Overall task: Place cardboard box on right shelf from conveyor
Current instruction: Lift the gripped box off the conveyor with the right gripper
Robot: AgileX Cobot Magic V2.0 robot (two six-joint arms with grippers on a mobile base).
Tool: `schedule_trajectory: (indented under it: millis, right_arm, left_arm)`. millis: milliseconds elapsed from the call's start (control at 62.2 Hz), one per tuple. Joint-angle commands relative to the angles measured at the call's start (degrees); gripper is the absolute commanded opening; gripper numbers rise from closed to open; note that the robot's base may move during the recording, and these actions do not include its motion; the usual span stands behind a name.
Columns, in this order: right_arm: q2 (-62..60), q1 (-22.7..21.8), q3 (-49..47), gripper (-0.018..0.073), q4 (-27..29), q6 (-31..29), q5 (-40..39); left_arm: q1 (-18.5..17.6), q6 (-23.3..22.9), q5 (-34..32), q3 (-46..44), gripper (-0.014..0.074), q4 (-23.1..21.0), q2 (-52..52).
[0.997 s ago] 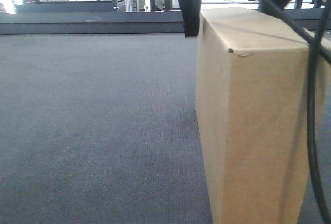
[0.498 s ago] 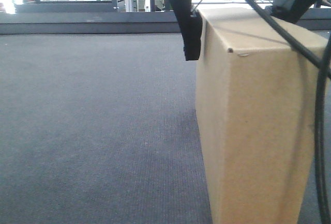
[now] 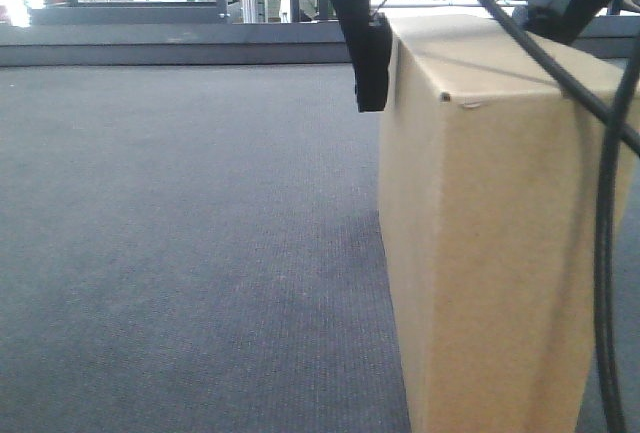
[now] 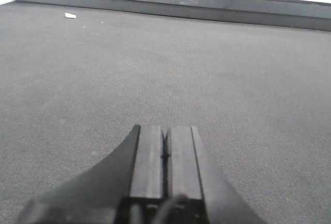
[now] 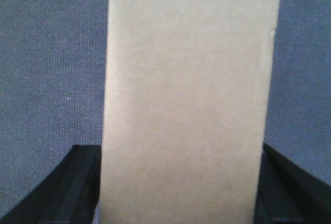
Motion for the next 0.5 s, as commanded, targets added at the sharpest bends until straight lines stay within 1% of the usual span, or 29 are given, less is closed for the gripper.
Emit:
schedule_trajectory:
  millis: [0, 129, 193, 482]
  right_arm:
    - [-2.74, 0.08, -1.31, 0.0529, -1.18, 0.13, 4.24]
    - [-2.74, 0.08, -1.31, 0.0388, -1.2, 0.13, 4.51]
    - [-2.98, 0.08, -1.31, 0.035, -1.2, 0.13, 4.51]
    - [-7.02, 0.08, -1.31, 0.0345, -2.13, -0.39, 4.02]
  left_arm:
    - [-0.41, -0.06, -4.71, -0.16, -0.0119, -0.15, -0.66]
    - [-0.41, -0.06, -4.71, -0.16, -0.0119, -0.15, -0.66]
    - [-0.41, -0.06, -4.71, -0.16, -0.0119, -0.15, -0.66]
    - [-0.41, -0.06, -4.71, -0.16, -0.0119, -0.15, -0.66]
